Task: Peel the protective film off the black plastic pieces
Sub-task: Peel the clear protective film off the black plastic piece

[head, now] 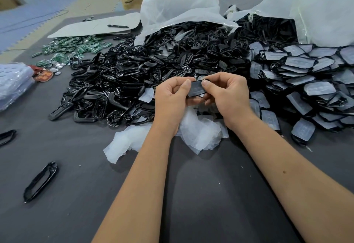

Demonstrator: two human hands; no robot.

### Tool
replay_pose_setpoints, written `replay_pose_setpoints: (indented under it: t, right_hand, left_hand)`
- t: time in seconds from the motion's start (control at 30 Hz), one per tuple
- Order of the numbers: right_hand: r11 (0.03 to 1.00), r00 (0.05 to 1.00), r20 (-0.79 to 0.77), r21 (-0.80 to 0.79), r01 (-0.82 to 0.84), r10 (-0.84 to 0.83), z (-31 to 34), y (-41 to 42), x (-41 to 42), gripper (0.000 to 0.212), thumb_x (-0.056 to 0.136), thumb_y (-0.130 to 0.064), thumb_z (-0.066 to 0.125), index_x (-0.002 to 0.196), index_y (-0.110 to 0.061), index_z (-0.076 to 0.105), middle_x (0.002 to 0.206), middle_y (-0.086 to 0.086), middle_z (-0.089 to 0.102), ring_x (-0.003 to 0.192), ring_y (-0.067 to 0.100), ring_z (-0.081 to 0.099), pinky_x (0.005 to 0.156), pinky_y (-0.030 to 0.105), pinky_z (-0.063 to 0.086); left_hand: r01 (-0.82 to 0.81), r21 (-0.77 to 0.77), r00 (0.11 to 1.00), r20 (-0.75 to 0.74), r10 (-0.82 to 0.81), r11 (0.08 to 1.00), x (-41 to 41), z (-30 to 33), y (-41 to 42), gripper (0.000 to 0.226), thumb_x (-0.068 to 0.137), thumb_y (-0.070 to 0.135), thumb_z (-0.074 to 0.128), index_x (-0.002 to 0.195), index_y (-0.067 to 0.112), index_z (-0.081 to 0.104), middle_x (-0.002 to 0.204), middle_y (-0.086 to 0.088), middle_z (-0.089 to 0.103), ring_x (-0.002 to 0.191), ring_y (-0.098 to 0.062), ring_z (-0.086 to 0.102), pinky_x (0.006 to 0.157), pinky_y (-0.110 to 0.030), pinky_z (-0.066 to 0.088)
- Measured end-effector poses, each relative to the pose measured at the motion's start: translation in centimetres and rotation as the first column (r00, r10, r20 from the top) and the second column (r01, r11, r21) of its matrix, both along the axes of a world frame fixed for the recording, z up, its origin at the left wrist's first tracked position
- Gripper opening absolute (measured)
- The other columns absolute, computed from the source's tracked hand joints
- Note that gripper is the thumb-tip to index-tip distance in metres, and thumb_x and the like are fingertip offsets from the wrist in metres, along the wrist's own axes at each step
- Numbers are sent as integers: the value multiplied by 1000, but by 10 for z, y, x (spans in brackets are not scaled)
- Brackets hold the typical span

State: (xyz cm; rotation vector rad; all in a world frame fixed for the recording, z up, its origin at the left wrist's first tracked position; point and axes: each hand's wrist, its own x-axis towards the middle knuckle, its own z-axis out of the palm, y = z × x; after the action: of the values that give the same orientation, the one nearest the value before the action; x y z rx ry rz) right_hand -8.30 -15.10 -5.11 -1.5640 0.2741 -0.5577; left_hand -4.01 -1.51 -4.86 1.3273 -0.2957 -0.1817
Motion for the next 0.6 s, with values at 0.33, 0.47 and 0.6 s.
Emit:
replay_pose_setpoints:
  t: [0.33, 0.47, 0.6]
  right_hand:
    - [900, 994, 26, -422, 106, -104, 0, 6, -2, 14, 98, -21, 69, 91, -12, 77, 71, 3, 73, 57, 20, 69, 54, 43, 60]
    - [911, 995, 31, -400, 102, -98, 1, 5, -2, 7, 96, -18, 73, 95, -12, 76, 70, 5, 72, 64, 26, 70, 66, 49, 60]
    - [912, 996, 50, -401, 83, -69, 1, 6, -3, 7, 97, -13, 67, 102, -15, 63, 62, 11, 67, 57, 35, 65, 66, 51, 59]
  left_hand:
    - [-55, 42, 998, 2, 55, 998, 3, -3, -1, 15, 95, -8, 67, 95, 6, 72, 85, -15, 75, 57, -20, 71, 58, -27, 60]
    - [-29, 29, 999, -40, 30, 999, 1, -1, 0, 14, 94, -11, 66, 99, 1, 71, 86, -14, 75, 53, -18, 66, 59, -27, 59]
    - [0, 16, 999, -51, 1, 1000, 1, 2, 4, 16, 93, -13, 65, 97, 0, 75, 89, -16, 78, 54, -17, 68, 58, -25, 59]
